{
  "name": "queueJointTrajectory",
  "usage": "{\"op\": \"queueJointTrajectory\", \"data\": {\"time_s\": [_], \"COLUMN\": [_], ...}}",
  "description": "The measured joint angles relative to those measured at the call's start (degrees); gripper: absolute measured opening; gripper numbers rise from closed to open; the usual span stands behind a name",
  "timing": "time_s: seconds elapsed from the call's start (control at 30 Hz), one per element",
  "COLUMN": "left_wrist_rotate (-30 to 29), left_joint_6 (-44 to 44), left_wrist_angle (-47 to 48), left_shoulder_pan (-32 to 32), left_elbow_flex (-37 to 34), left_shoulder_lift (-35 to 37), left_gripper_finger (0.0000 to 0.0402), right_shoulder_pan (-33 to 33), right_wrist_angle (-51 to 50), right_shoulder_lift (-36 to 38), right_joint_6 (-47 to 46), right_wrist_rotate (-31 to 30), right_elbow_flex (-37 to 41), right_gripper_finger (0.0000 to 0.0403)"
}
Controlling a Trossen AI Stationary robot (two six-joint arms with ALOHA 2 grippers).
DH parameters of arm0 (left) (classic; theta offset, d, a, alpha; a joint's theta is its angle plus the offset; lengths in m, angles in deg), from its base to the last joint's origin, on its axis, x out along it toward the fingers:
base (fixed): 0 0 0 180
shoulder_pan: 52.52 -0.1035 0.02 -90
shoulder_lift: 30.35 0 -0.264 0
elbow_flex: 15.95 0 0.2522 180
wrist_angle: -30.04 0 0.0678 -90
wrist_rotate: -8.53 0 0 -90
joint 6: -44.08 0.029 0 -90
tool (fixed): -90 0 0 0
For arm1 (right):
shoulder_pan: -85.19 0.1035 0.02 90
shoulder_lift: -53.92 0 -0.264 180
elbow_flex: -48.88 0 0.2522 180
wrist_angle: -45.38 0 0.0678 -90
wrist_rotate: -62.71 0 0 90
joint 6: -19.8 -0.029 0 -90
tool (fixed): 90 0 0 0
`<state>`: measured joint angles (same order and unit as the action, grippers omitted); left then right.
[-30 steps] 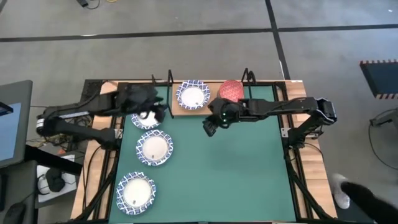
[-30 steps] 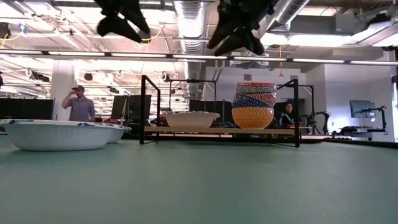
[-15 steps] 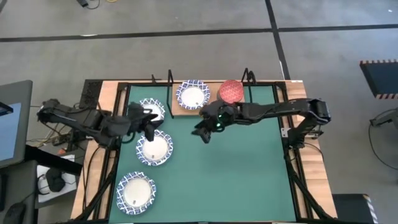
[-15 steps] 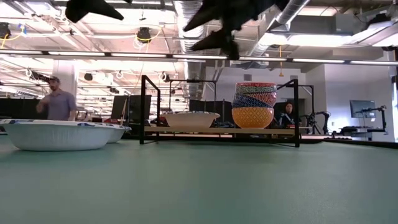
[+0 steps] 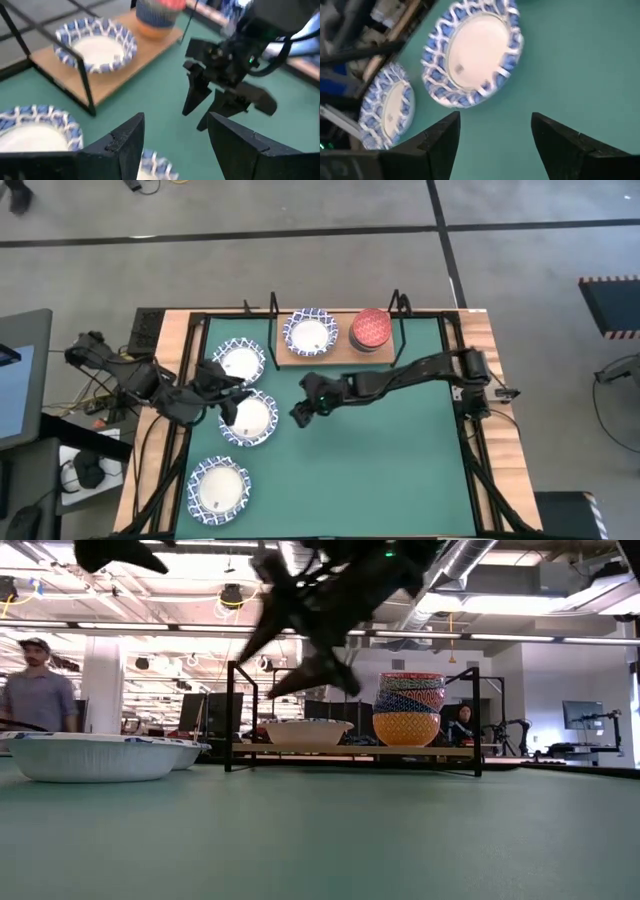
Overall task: Place and stack bowls onto a shelf
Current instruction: Stack the middle white and blue paper bowl on top of the white and blue paper bowl on the shelf
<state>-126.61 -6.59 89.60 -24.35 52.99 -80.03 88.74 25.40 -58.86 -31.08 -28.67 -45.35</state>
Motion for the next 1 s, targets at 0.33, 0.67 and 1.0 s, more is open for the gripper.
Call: {"op": "queueJointTrajectory", "data": {"time_s": [0.33,0.67,1.0], "left_wrist_rotate": [1.0,1.3,2.5], "left_joint_6": [-1.4,-3.2,-9.0], "left_wrist_angle": [10.0,12.3,15.9], "left_shoulder_pan": [6.0,10.2,13.1], "left_elbow_flex": [0.0,0.0,0.0], "left_shoulder_lift": [6.6,9.0,8.7], "left_gripper_finger": [0.0201,0.0201,0.0201], "right_shoulder_pan": [1.0,0.4,0.5], "right_wrist_angle": [2.2,2.2,1.8], "right_shoulder_lift": [-11.4,-21.5,-23.6], "right_joint_6": [-7.1,-9.6,-10.2], "right_wrist_rotate": [-7.5,-7.9,-9.4], "right_elbow_flex": [-9.2,-17.7,-19.4], "right_gripper_finger": [0.0271,0.0271,0.0252]}}
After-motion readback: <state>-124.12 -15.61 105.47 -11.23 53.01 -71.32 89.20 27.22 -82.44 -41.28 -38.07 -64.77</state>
